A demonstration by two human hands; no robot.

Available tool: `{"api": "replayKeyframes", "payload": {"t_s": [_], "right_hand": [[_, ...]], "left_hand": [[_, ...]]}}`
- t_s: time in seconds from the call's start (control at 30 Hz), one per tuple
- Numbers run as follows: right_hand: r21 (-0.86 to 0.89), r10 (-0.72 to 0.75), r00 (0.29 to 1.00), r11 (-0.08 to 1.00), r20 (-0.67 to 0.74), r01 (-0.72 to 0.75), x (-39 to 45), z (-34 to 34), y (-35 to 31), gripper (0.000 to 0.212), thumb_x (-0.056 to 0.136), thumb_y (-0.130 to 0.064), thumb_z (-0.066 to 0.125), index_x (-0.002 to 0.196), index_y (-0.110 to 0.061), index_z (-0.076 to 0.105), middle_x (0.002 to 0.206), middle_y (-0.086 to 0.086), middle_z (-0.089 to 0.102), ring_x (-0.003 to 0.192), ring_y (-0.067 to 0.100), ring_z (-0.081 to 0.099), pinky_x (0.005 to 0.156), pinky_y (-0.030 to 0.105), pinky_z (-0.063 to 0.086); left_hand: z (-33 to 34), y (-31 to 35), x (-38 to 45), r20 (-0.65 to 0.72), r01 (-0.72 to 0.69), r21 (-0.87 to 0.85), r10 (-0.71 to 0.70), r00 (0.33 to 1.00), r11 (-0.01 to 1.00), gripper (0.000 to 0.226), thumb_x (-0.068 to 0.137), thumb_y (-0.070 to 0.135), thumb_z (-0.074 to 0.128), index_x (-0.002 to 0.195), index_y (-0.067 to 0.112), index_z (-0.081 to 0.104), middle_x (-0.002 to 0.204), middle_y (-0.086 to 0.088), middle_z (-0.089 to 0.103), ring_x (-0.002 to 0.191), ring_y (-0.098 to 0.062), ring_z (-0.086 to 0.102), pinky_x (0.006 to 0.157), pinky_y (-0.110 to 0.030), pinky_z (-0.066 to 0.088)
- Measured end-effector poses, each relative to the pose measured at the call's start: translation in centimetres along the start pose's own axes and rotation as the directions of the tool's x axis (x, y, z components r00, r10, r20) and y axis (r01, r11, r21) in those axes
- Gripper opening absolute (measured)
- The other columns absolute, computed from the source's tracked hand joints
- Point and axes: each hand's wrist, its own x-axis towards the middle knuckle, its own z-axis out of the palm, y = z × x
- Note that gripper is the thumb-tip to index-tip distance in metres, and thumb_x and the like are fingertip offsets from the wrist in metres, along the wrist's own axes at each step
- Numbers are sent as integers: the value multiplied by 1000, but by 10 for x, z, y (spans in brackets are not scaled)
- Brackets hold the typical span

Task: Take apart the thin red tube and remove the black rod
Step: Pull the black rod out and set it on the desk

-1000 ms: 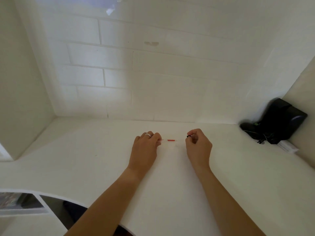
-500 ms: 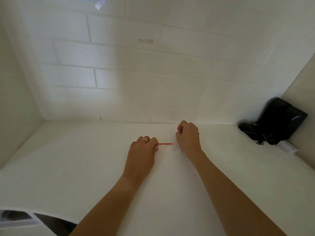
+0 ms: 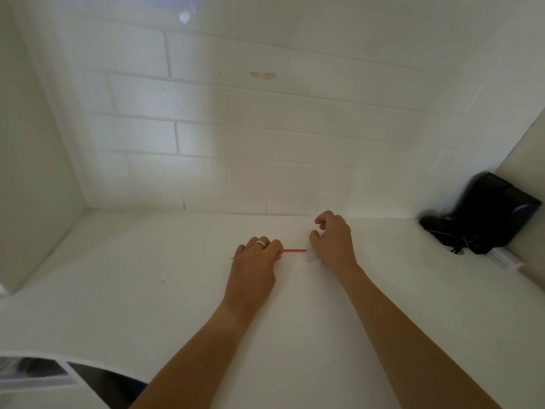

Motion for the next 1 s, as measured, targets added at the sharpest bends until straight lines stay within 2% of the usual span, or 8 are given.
{"api": "replayKeyframes", "payload": {"t_s": [0.07,0.13,0.27,0.4,0.6,0.77,0.87,1.0], "right_hand": [[12,-107,990,994,-91,108,-14,-10,-7,16,89,-9,62,102,-18,63,101,-1,60,78,13,56,75,28,51],[30,-236,957,969,-165,244,-35,-18,-13,15,93,-10,57,101,-20,65,97,-6,62,76,11,58,72,25,51],[63,-367,917,923,-159,380,-79,-17,-19,22,100,-12,52,112,-19,68,106,-9,65,98,9,62,87,19,49],[99,-391,910,909,-139,406,-85,-15,-18,13,98,-14,61,105,-18,71,100,-10,66,88,8,60,82,12,45],[118,-393,914,907,-102,404,-87,-10,-13,5,94,-16,68,94,-16,72,91,-6,68,80,9,57,77,23,49],[181,-373,922,904,-103,386,-89,-17,-15,13,93,-16,68,106,-20,69,96,-11,65,78,2,55,71,7,40],[151,-399,911,899,-104,411,-89,-16,-14,4,93,-15,68,94,-19,69,87,-10,65,75,9,55,68,13,38],[169,-388,914,899,-118,403,-89,-18,-12,9,95,-12,65,90,-18,69,81,-8,66,73,13,57,66,20,42]], "left_hand": [[-1,0,0,-21,1,4,-1,1000,1000,19,95,6,52,93,21,62,83,5,60,84,-19,55,74,-32,40],[-3,1,0,-40,7,6,-7,999,1000,20,93,4,53,93,21,63,83,5,61,84,-20,56,74,-33,41],[-7,4,-1,-78,-1,24,2,997,1000,30,83,-5,58,95,22,64,84,5,60,85,-19,55,73,-28,31],[-13,6,-1,-134,-36,38,41,990,999,28,81,-2,61,95,22,64,86,5,59,86,-18,54,77,-25,25],[-15,10,-5,-162,-92,65,102,982,994,25,83,2,58,94,24,64,87,7,58,88,-17,54,86,-26,26],[-14,11,-4,-133,-88,79,98,986,993,30,80,0,63,96,25,64,88,8,58,90,-16,55,88,-23,23],[-13,10,-5,-129,-76,77,85,988,994,31,80,-1,62,95,25,64,87,8,58,89,-15,55,89,-24,22],[-13,10,-6,-117,-70,73,78,990,995,27,80,3,56,94,25,63,86,9,57,89,-14,54,90,-25,24]]}}
